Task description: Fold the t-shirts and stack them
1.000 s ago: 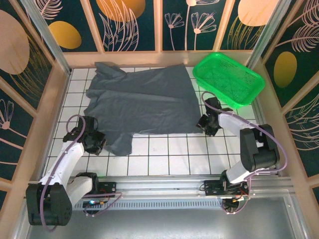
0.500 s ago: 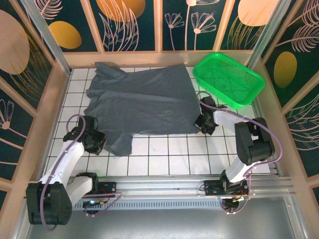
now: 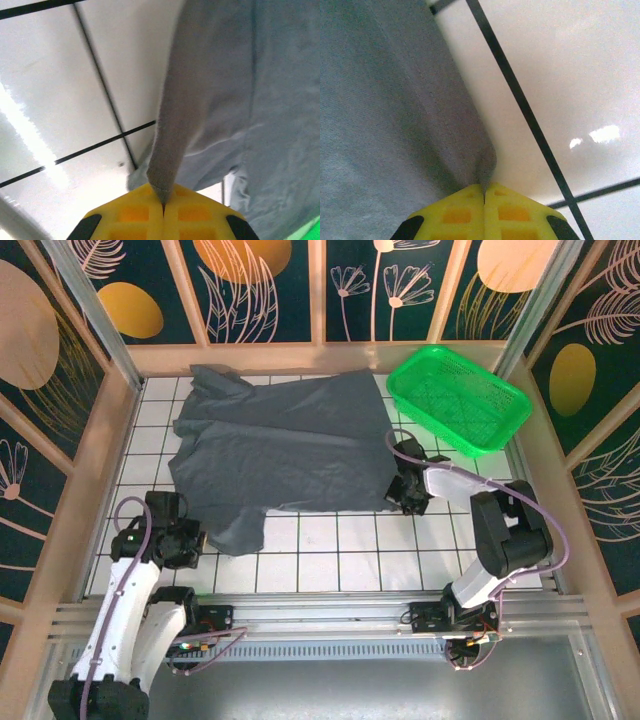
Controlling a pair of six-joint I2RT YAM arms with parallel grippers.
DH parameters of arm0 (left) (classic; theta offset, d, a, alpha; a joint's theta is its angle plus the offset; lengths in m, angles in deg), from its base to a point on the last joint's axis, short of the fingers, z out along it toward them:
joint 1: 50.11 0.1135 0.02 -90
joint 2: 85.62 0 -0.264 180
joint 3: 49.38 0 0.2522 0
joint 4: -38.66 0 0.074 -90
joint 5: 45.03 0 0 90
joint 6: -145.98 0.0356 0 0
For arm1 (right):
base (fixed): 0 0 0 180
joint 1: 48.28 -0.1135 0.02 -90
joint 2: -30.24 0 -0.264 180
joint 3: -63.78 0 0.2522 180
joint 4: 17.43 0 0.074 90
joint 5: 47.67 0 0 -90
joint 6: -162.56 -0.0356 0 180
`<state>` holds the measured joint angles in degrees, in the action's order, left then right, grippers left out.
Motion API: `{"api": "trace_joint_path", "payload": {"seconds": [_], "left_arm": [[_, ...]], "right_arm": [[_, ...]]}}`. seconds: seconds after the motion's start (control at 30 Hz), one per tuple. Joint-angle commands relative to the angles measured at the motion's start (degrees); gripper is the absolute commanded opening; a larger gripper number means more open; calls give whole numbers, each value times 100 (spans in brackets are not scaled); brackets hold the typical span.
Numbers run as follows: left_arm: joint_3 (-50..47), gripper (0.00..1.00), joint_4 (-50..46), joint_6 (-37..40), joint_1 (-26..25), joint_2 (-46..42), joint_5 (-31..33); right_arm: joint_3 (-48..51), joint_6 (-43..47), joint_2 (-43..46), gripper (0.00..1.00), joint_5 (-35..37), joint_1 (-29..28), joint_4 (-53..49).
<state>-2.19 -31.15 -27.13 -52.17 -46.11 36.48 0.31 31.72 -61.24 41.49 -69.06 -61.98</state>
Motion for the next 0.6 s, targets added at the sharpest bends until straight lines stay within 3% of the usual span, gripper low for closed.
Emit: {"api": "trace_joint_path", "payload": {"seconds": [0.0,0.13,0.27,0.57], "left_arm": [[153,0,-1207,-254,-31,-301,258],[630,0,-1995,-429,-31,-544,733],[921,0,-2279,-670,-31,-681,781],[893,0,-1830,-595,-31,-581,658]], "right_arm": [[252,80,362,0,227,-85,-306],[481,63,632,0,291,-94,-271],[568,93,735,0,351,-98,-279],[463,94,748,0,360,-101,-269]]}}
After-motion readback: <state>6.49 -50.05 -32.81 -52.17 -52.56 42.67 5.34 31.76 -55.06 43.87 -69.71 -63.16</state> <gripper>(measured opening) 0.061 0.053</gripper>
